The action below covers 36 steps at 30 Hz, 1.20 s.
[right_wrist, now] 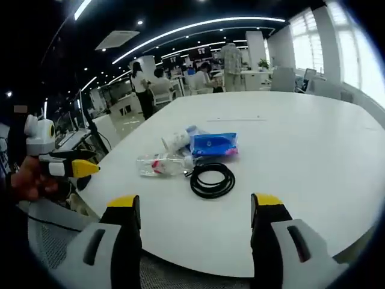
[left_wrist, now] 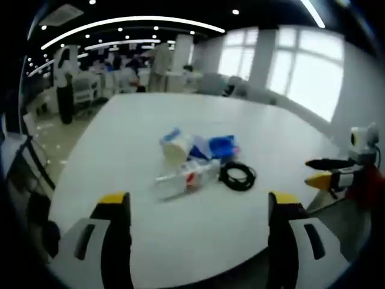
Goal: Arrange the tabletop items into an orderly group along one side of the table until the central work area is clear of visible clutter.
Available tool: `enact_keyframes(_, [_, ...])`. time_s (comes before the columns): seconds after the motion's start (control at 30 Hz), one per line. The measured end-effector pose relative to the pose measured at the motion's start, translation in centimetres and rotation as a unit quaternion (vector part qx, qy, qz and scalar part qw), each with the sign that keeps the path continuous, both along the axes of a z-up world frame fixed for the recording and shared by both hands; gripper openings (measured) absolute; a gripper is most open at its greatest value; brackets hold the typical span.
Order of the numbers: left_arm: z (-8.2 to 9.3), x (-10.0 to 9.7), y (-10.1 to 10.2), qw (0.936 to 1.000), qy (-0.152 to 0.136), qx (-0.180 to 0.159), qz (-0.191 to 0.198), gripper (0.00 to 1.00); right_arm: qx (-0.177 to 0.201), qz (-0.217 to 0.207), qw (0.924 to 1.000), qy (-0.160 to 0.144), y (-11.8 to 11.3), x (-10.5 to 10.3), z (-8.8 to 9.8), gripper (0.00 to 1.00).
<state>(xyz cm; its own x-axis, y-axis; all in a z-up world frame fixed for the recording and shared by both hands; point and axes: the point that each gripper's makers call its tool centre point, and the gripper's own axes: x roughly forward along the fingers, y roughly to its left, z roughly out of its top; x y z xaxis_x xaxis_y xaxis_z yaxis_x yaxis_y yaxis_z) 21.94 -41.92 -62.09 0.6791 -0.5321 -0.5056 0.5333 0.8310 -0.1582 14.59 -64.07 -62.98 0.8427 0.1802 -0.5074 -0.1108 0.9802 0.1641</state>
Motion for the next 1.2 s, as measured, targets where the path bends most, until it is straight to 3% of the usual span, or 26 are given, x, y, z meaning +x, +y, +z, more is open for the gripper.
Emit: enact_keyframes(1.2, [0.58, -0.04, -0.49, 0.9999, -0.012, 0.003, -0.008, 0.91, 0.001, -0.008, 1.0000, -0.006, -0.47, 0.18, 0.25, 0.74])
